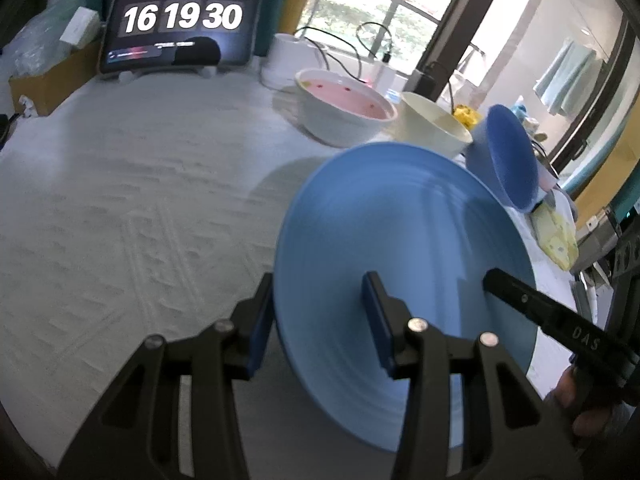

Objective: Organize plates and bowls

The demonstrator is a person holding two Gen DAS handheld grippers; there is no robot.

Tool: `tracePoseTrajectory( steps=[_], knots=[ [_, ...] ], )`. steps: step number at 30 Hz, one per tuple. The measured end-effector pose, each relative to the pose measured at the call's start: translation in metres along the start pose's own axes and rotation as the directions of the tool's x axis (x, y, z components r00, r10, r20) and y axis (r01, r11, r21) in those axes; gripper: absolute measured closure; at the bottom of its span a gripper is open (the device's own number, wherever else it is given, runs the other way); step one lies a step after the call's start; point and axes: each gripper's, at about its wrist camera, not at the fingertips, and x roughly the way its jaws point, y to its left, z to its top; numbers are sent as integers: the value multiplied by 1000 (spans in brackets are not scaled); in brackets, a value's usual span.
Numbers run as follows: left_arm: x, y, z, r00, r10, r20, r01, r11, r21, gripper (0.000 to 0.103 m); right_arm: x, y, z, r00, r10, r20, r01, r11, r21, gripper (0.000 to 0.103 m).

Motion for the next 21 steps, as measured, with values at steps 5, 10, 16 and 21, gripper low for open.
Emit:
tracePoseTrajectory(
  steps=[5,10,16,21],
  knots=[
    [-2,18,3,1000,12,6,-12,1000,-25,59,12,16,2,1000,7,-14,-8,1000,-20,66],
    [-3,35,6,999,34,11,-33,998,-46,58,27,29,5,999,16,-36,-18,999,-40,66],
    [-4,52,10,998,54,15,-53,996,-70,59,42,43,9,998,26,-57,-30,998,-61,66],
    [-4,64,13,997,77,15,-76,994,-84,59,54,54,12,996,37,-77,-43,997,-71,66]
  ],
)
